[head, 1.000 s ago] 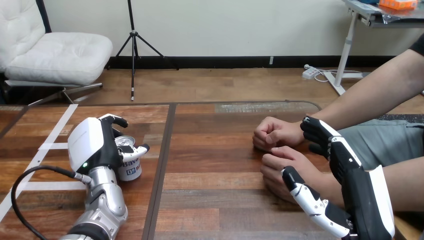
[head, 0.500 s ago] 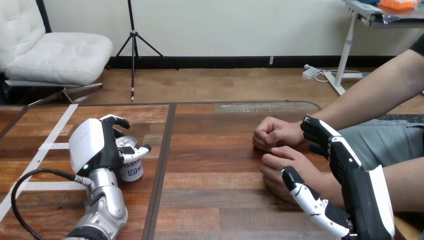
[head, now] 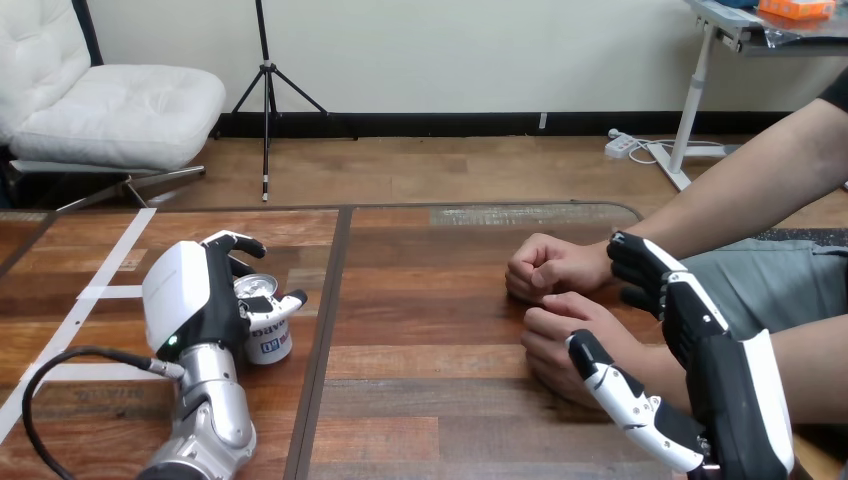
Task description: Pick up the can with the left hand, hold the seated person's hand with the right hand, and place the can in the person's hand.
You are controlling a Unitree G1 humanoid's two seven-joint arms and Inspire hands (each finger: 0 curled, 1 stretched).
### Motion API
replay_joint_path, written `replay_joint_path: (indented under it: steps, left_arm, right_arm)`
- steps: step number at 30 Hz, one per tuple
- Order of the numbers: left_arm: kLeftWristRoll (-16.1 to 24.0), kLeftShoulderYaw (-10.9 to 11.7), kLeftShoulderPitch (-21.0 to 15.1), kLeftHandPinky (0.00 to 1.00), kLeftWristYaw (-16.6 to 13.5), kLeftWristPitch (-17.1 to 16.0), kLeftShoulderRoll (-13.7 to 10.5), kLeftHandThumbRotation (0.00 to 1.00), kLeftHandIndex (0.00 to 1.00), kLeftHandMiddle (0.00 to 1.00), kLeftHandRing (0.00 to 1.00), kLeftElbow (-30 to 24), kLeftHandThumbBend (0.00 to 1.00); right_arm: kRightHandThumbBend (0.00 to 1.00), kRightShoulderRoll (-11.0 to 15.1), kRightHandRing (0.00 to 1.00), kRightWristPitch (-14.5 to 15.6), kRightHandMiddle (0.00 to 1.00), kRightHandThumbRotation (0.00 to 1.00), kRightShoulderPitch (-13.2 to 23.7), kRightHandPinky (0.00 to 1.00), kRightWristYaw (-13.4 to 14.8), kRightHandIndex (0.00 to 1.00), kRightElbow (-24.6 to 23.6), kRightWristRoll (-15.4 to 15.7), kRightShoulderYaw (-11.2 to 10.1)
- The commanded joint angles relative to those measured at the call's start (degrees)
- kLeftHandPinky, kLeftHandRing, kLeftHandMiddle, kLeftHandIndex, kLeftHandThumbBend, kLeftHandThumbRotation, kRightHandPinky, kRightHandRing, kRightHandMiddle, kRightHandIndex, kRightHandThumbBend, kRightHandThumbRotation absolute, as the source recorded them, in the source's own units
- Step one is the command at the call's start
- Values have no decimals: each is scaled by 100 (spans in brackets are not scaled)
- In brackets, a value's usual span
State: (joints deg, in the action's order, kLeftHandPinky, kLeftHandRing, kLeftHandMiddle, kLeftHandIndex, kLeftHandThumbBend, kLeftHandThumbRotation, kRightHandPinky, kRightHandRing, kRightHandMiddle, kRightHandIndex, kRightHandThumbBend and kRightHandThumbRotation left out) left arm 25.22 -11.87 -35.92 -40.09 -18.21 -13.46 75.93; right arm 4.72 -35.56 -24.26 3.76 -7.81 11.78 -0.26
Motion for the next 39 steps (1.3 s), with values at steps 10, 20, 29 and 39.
replay_joint_path:
  steps: [10,20,29,39]
  left_arm:
    - [-56,86,-128,50,-283,-593,-53,0,62,48,46,-229,69]
    - [-80,151,-88,49,-300,-857,-30,0,61,48,46,-293,69]
    - [-102,206,-72,48,-305,-1008,6,0,61,48,45,-363,68]
    - [-90,178,-50,47,-380,-1159,21,0,62,48,45,-445,68]
  right_arm:
    - [65,35,86,76,86,34,280,81,-44,85,-270,-104,-65]
    - [67,91,86,192,87,32,319,84,-39,86,-317,48,-138]
    - [68,142,84,223,87,29,387,79,1,86,-312,155,-207]
    - [69,246,83,540,88,31,406,75,-48,87,-448,439,-329]
